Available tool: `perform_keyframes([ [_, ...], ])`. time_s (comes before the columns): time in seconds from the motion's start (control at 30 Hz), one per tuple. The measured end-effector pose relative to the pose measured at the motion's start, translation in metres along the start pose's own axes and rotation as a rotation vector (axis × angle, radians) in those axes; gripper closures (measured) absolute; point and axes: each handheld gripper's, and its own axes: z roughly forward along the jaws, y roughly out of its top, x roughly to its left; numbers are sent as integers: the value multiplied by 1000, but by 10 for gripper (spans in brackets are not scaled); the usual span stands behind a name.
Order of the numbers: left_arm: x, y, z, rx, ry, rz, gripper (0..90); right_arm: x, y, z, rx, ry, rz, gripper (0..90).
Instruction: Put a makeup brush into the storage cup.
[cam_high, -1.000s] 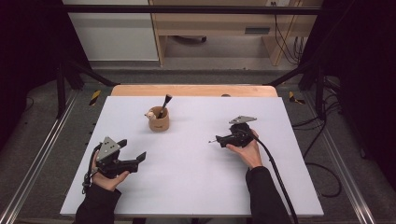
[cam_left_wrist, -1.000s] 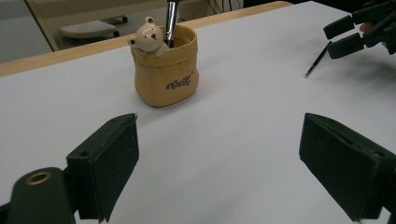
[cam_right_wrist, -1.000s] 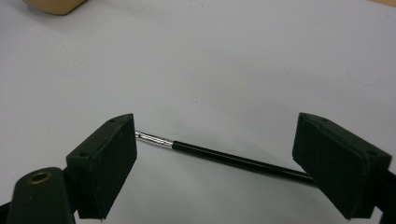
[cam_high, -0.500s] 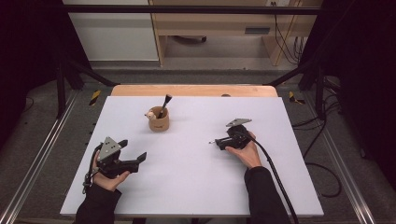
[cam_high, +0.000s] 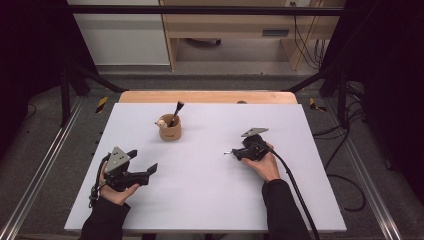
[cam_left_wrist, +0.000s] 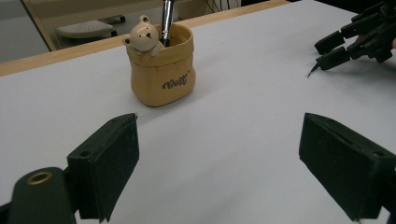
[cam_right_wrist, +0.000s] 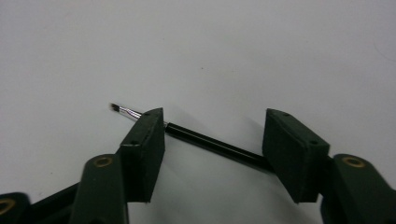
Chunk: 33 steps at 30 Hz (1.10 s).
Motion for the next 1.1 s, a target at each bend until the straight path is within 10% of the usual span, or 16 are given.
perform_keyframes([
  [1.1, 0, 1, -1, -7, -8, 5, 113, 6, 1, -12, 84, 12, 27, 853],
])
